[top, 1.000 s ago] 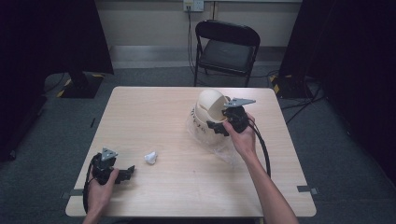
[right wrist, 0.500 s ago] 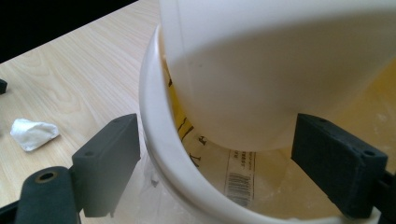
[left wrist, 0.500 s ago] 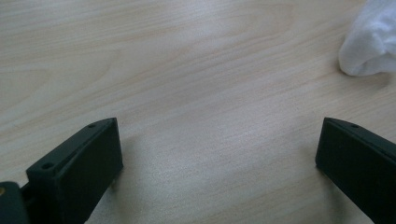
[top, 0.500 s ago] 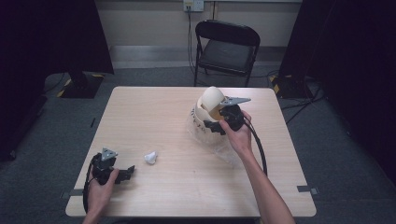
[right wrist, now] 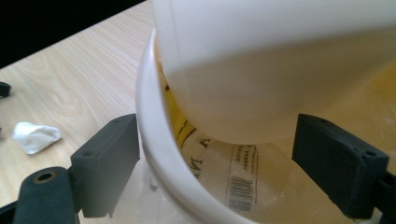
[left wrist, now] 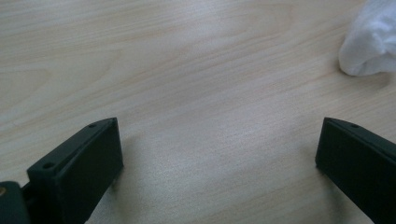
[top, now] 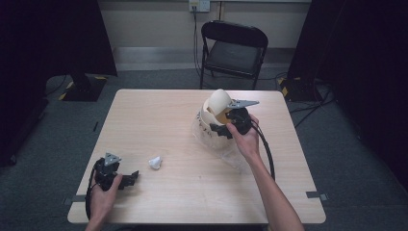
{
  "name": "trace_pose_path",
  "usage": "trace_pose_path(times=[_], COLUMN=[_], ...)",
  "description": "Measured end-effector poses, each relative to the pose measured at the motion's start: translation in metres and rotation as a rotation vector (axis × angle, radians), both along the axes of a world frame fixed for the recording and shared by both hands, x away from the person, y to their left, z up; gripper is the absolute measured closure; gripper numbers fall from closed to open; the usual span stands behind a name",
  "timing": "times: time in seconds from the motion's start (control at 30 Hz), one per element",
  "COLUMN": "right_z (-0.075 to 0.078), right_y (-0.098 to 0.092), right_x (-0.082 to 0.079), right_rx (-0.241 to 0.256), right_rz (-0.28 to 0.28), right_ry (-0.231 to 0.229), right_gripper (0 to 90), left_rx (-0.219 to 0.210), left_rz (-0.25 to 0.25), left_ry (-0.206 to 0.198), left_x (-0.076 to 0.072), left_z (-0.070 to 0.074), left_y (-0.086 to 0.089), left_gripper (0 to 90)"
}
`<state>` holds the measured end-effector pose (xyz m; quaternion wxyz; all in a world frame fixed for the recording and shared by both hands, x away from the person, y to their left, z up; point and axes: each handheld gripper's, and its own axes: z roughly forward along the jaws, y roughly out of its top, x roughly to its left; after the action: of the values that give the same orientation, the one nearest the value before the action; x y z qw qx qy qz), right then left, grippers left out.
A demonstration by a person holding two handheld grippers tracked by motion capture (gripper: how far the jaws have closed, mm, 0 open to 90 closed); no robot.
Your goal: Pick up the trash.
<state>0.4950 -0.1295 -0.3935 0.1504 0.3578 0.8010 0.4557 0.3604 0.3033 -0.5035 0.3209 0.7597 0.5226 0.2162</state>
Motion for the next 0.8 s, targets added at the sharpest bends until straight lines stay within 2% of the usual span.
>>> trace_pose_path(times=[0.23,0.4,0.57,0.7,0.8], right_z=[0.006,0.008,0.01,0.013,0.014], right_y=[-0.002,-0.002,-0.005,-0.01,-0.015], right_x=[-0.007,-0.013,-0.02,-0.032,-0.039], right_rx=[0.016,0.005,0.013,0.002,0.017], right_rz=[0.003,0.017,0.021,0.013,0.01], right_ry=[-0.01,-0.016,-0.019,-0.032,-0.04], right_gripper=[14.0,13.9,13.7,13.7,13.8], left_rx=[0.0,-0.001,0.0,0.0,0.001], left_rz=[-0.001,0.0,0.0,-0.001,0.001], left_ry=[0.0,0.0,0.0,0.0,-0.001], left_x=[0.0,0.0,0.0,0.0,0.0], left_z=[0.0,0.0,0.0,0.0,0.0], left_y=[0.0,0.0,0.0,0.0,0.0], left_gripper=[0.1,0.1,0.1,0.1,0.1])
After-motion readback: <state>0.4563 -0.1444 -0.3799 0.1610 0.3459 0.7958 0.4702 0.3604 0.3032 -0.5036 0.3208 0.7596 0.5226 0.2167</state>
